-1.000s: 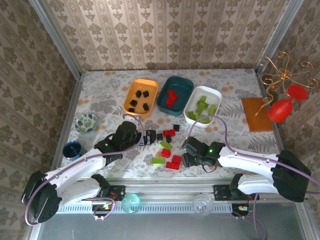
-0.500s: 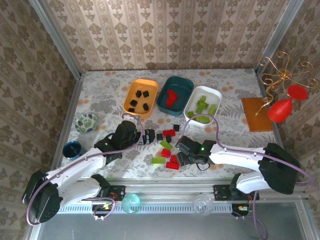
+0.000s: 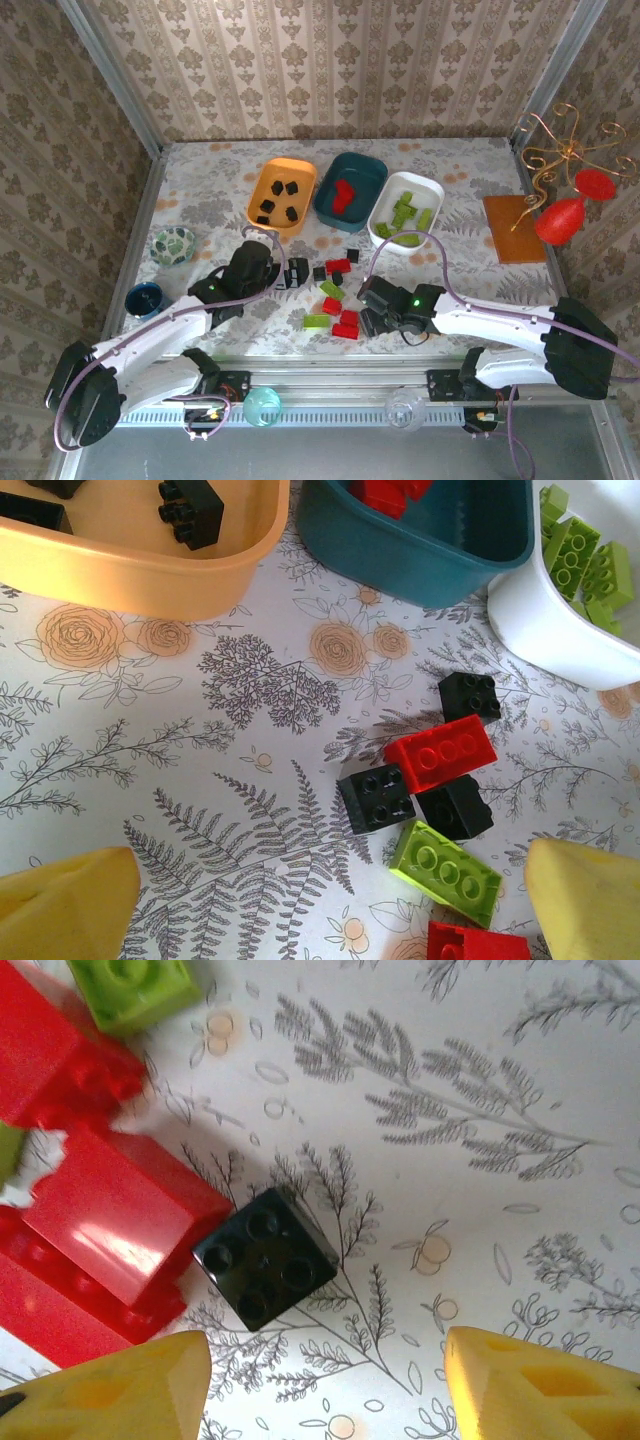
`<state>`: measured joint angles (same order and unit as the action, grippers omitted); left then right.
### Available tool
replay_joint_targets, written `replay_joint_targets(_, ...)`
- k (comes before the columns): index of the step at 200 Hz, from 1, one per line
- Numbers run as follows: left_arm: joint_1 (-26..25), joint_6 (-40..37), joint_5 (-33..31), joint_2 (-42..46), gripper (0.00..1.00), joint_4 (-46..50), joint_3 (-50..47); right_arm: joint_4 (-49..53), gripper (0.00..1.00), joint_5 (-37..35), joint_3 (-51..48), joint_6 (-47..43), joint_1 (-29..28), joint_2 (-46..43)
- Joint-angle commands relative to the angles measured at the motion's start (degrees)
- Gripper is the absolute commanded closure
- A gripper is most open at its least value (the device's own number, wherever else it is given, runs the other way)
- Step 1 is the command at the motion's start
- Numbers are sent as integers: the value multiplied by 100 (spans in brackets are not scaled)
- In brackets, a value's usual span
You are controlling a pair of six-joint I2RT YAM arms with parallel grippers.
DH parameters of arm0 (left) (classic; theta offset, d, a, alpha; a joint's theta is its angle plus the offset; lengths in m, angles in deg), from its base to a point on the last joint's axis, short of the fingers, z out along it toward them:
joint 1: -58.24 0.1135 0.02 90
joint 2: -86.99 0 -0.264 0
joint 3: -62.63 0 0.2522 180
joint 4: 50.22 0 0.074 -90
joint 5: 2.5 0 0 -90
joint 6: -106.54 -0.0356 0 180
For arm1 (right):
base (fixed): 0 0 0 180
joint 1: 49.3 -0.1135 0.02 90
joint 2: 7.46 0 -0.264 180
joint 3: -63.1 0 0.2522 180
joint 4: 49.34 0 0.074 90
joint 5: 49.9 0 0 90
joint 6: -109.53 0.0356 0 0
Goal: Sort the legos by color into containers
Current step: Pick up the lego from the bottom-center of the table.
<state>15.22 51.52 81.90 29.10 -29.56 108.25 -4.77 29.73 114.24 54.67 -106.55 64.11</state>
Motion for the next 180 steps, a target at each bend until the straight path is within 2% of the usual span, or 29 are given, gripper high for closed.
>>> replay_joint_targets(1,49,97,64,81,0,27,-57,236,33,-124,-49,-2,-193,320)
replay_joint_targets(46,79,123,119,93,0,53,-48,-246,32,-390,212,-201,-243,1074)
replay_joint_targets(99,103,132,96,284,0,180,-105,-637,35,-314,475,-579,56,1517)
replay_joint_targets(145,131,123,29,365,0,245,-119,-639,58,-270,346,-518,71,1475)
replay_joint_targets(180,139,68,-225,593,0,368,-101,-461,68,-423,279,-591,219,651)
